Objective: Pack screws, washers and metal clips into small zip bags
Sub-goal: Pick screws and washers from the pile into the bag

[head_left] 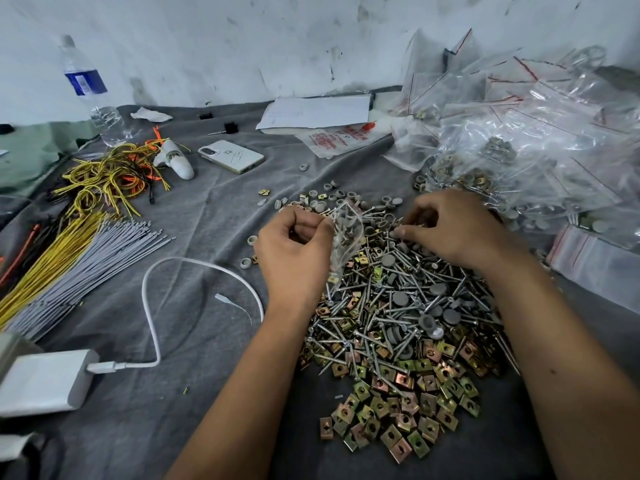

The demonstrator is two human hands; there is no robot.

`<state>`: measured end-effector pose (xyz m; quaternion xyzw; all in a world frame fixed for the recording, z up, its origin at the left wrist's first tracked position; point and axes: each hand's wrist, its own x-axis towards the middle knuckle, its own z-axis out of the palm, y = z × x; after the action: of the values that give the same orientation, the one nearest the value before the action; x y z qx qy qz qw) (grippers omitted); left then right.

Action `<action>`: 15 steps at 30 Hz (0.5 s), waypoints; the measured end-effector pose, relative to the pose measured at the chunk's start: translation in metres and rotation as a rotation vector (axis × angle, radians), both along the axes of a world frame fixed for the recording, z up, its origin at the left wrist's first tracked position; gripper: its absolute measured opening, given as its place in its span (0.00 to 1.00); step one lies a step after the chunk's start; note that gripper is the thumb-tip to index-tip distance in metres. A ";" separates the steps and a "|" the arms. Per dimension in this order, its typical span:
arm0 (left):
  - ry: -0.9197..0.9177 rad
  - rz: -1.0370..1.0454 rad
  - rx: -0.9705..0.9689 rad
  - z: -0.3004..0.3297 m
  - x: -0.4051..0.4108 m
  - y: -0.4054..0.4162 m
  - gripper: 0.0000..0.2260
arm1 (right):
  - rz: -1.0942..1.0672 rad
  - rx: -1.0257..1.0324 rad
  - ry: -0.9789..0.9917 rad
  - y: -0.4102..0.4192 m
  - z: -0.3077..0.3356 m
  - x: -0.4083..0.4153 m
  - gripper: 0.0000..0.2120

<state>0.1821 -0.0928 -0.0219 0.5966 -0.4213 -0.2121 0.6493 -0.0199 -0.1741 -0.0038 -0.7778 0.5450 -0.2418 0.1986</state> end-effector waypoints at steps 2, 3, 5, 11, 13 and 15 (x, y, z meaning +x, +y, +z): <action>0.001 -0.002 0.002 0.000 0.000 0.000 0.07 | -0.023 -0.014 -0.064 0.001 0.001 0.001 0.03; 0.001 -0.003 0.002 0.000 0.000 -0.001 0.07 | -0.032 -0.020 -0.068 0.001 0.001 0.001 0.02; 0.005 -0.007 0.004 0.000 0.000 -0.001 0.08 | -0.025 -0.034 -0.025 0.002 0.001 0.002 0.04; 0.017 -0.009 0.009 -0.001 0.000 -0.001 0.08 | 0.062 -0.007 0.148 0.004 0.000 0.011 0.15; 0.026 -0.011 0.017 -0.002 0.000 -0.001 0.08 | 0.088 -0.021 0.155 0.006 0.000 0.015 0.11; 0.030 -0.012 0.025 -0.002 0.001 -0.001 0.08 | 0.096 -0.058 0.122 0.007 0.000 0.017 0.07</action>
<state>0.1828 -0.0938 -0.0242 0.5989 -0.4124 -0.2300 0.6469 -0.0027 -0.1668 -0.0041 -0.8219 0.5108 -0.1999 0.1536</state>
